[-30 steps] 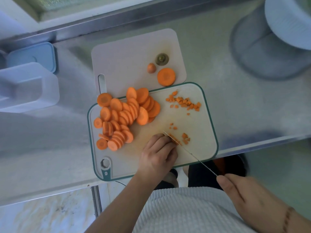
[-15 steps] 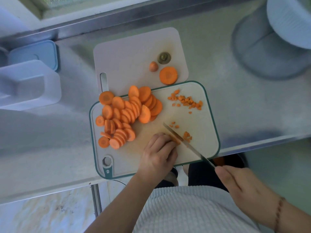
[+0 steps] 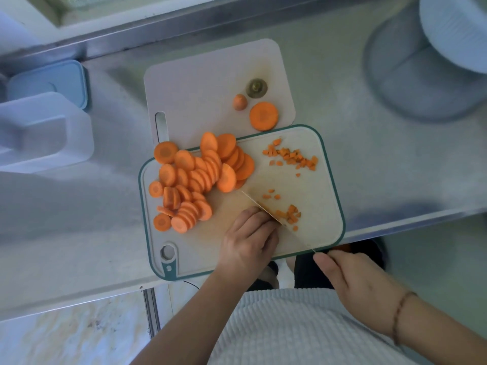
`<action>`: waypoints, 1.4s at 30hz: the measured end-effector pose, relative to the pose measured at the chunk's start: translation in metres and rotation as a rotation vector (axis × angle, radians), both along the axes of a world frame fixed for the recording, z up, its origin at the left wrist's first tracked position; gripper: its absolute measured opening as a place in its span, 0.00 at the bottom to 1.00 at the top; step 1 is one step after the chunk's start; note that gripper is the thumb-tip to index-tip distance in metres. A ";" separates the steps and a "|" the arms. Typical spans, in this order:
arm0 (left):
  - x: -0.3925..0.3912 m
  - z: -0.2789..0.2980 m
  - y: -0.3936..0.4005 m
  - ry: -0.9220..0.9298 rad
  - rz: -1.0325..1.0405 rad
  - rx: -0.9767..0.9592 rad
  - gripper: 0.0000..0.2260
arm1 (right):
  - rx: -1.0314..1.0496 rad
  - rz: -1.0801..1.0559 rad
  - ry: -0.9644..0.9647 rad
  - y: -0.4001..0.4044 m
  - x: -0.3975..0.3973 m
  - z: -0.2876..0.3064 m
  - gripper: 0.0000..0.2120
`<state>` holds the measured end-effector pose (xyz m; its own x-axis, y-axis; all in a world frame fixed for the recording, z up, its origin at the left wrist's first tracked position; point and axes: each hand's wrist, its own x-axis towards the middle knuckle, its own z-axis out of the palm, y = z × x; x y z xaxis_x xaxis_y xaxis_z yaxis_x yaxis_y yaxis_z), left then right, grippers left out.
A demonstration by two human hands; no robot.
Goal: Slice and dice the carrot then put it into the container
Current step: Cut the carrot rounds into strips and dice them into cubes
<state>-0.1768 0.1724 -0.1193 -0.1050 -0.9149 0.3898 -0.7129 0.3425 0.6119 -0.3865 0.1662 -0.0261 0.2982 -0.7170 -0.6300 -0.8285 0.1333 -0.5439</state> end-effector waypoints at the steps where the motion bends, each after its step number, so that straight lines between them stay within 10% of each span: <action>1: 0.000 0.000 0.001 -0.005 -0.007 -0.002 0.05 | -0.009 -0.012 -0.030 -0.004 0.004 -0.001 0.28; 42: 0.006 -0.004 0.012 -0.035 0.121 -0.006 0.03 | -0.013 -0.019 -0.005 0.015 -0.020 0.017 0.41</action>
